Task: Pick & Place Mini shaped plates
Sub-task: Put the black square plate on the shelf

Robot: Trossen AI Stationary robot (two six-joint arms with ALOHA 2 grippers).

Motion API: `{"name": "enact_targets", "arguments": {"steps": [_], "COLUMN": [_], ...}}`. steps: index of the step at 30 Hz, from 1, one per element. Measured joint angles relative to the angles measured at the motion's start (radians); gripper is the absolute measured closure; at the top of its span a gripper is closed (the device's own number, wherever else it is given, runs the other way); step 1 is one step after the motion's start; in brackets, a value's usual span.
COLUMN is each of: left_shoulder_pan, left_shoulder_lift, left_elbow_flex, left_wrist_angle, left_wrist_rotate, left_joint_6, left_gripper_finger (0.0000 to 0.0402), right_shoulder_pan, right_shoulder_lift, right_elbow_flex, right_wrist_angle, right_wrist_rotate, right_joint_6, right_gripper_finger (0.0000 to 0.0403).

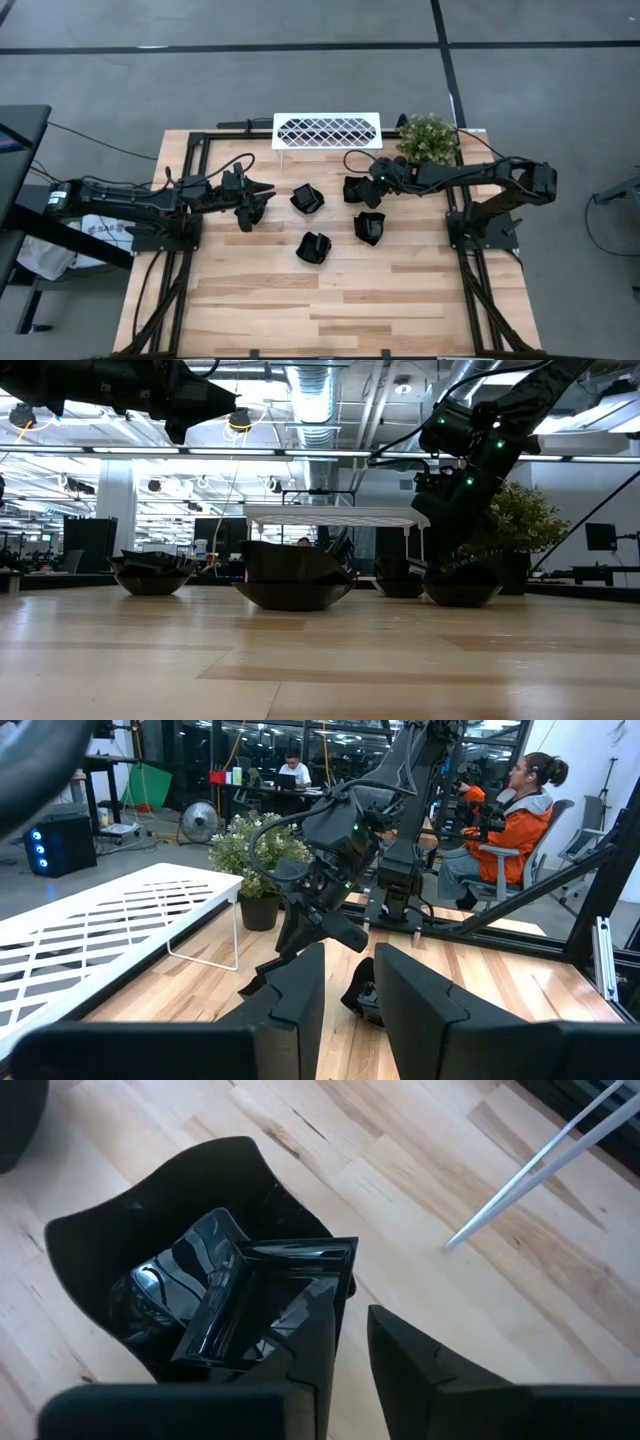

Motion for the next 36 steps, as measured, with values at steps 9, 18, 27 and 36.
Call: {"name": "enact_targets", "arguments": {"steps": [9, 18, 27, 36], "left_shoulder_pan": [0.000, 0.000, 0.000, 0.000], "left_shoulder_lift": [0.000, 0.000, 0.000, 0.000], "left_elbow_flex": [0.000, 0.000, 0.000, 0.000], "left_wrist_angle": [0.000, 0.000, 0.000, 0.000], "left_wrist_rotate": [0.000, 0.000, 0.000, 0.000], "left_joint_6": [0.000, 0.000, 0.003, 0.003], "left_gripper_finger": [0.0309, 0.0309, 0.0309, 0.0309], "right_shoulder_pan": [0.000, 0.000, -0.002, -0.024], "right_shoulder_lift": [0.000, 0.000, 0.000, 0.000], "right_elbow_flex": [0.000, 0.001, 0.002, 0.025], "right_wrist_angle": [0.005, 0.005, 0.012, 0.006], "right_wrist_rotate": [0.000, 0.000, 0.002, -0.124], "right_joint_6": [0.000, 0.000, -0.029, -0.104], "right_gripper_finger": [0.0372, 0.0397, 0.0371, 0.0303]}}
